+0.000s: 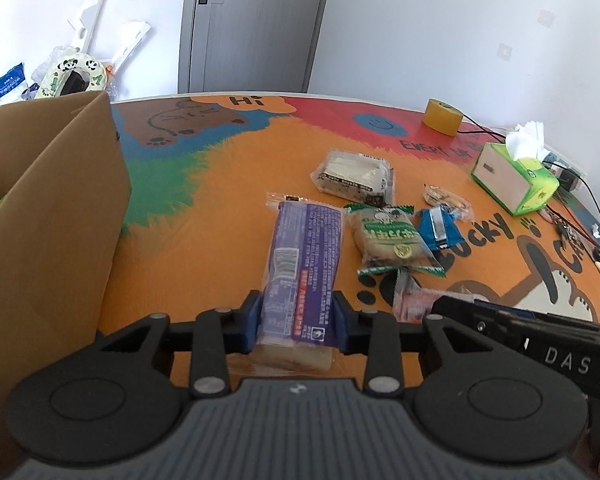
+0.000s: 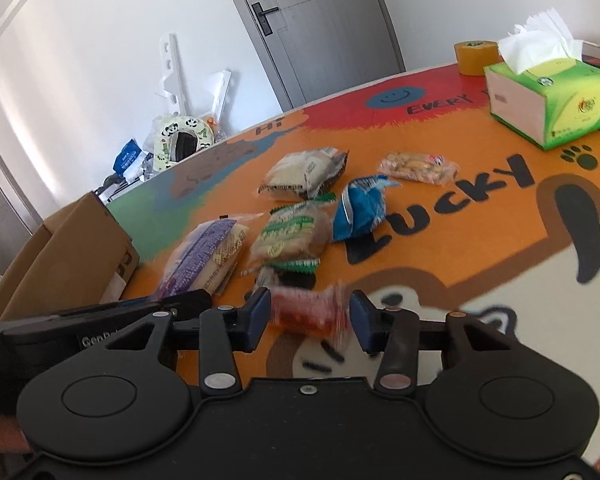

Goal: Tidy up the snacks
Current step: 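Grasp the purple-wrapped bread bar with the left tool while the right tool grasps the red candy bag, then carry the bread bar and the red candy bag to the box with both tools, then open both tools to release the bread bar and candy bag into the box, then move both tools back toward the remaining snacks, then grasp the green-printed bread pack with the left tool while the right tool grasps the blue chip bag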

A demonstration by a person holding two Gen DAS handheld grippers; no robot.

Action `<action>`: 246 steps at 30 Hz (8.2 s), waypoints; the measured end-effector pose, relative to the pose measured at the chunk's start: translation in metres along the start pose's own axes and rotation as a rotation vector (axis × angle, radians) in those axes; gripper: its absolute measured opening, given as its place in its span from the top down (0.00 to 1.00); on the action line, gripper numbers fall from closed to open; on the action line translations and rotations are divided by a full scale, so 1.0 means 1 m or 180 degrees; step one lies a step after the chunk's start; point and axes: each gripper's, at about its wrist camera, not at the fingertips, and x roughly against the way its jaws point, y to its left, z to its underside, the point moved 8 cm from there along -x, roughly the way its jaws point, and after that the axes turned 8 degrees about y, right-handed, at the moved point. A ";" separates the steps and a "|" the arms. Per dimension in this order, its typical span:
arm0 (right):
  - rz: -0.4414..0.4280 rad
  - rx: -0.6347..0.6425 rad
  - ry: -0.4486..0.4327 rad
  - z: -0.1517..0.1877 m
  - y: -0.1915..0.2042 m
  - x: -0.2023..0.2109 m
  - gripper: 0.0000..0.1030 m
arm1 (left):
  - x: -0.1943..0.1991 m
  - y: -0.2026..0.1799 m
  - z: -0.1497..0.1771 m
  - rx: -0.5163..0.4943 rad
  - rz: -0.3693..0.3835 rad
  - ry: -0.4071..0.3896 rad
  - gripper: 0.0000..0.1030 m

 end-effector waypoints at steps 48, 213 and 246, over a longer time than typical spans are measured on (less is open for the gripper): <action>0.0013 0.0167 -0.0192 -0.004 0.032 0.036 0.77 | 0.055 -0.008 0.001 -0.0025 0.0119 -0.0255 0.71; -0.0049 -0.0683 -0.0252 -0.056 -0.063 0.009 0.45 | -0.039 -0.056 -0.055 0.0283 0.0151 0.0082 0.47; -0.0010 -0.0463 0.0013 -0.074 -0.036 -0.056 0.70 | -0.053 -0.013 -0.064 0.0425 0.0005 0.0186 0.54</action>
